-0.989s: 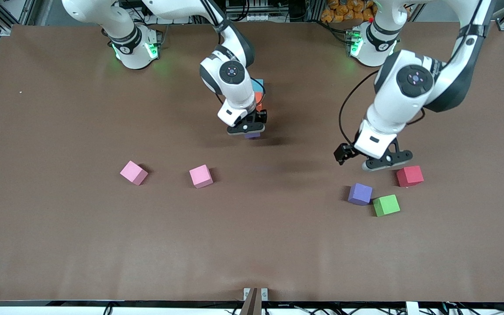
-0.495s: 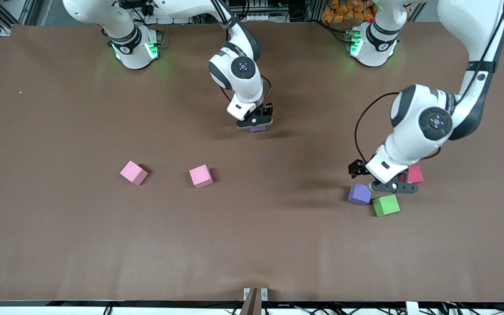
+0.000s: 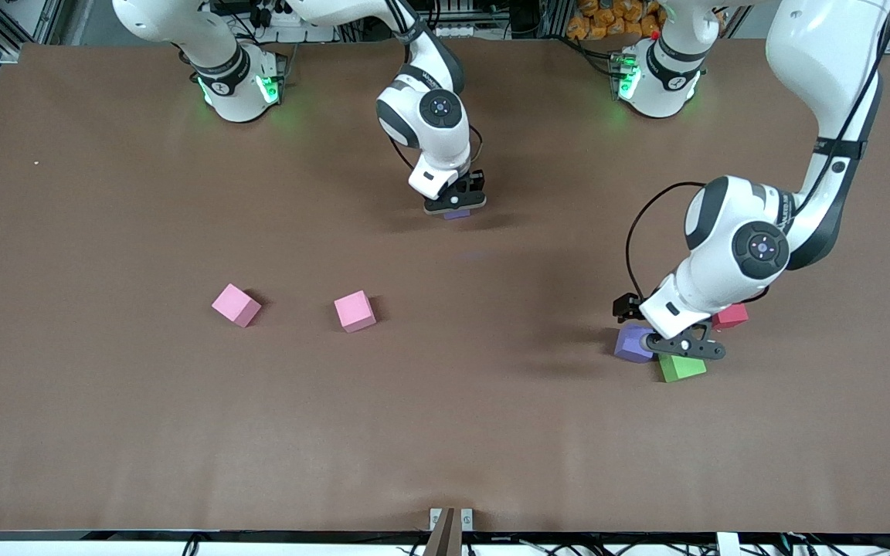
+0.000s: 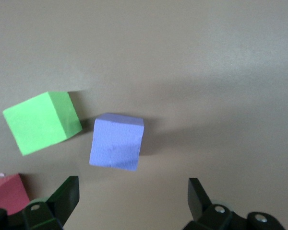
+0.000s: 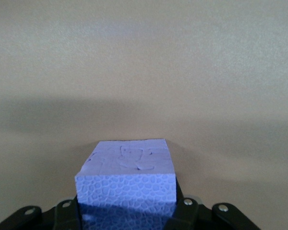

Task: Arrange blocks into number 1
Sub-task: 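Place the purple cube by the orange cube while the left gripper reaches another, then grasp the other purple cube with the left gripper while the right gripper grasps pink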

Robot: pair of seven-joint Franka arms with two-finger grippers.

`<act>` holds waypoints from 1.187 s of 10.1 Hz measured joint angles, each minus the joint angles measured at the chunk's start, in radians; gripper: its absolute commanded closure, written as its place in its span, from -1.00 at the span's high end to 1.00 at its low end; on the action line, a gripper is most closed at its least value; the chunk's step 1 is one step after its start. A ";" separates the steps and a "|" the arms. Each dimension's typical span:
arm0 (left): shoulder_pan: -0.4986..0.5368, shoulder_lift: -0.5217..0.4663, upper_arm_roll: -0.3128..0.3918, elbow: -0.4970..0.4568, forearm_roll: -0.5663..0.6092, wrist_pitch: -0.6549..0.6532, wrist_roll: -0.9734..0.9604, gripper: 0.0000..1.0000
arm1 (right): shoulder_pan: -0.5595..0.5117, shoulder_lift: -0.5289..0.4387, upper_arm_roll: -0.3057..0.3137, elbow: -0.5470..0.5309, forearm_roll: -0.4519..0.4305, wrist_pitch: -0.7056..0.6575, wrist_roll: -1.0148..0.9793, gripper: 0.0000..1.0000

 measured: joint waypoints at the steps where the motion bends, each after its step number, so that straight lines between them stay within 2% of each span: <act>1: -0.003 0.016 0.009 0.012 0.000 0.000 0.053 1.00 | 0.001 0.000 0.000 -0.001 0.000 0.000 0.012 0.28; 2: -0.006 0.028 0.025 0.018 0.000 0.002 0.104 1.00 | 0.002 0.000 0.000 -0.001 0.000 0.000 0.017 0.35; 3: -0.009 0.038 0.043 0.023 0.000 0.005 0.147 1.00 | 0.002 0.000 -0.001 -0.002 0.000 -0.001 0.021 0.69; 4: -0.011 0.049 0.052 0.030 0.000 0.006 0.171 1.00 | 0.002 0.000 -0.002 -0.005 0.000 -0.003 0.022 0.77; 5: -0.015 0.059 0.054 0.035 0.000 0.008 0.175 1.00 | 0.002 0.000 -0.003 -0.008 0.000 -0.002 0.023 1.00; 8: -0.027 0.083 0.057 0.044 0.000 0.023 0.175 1.00 | -0.011 -0.038 -0.016 -0.007 0.001 -0.006 0.040 1.00; 12: -0.032 0.115 0.076 0.047 0.000 0.058 0.175 1.00 | -0.178 -0.203 -0.025 -0.006 -0.005 -0.134 0.011 1.00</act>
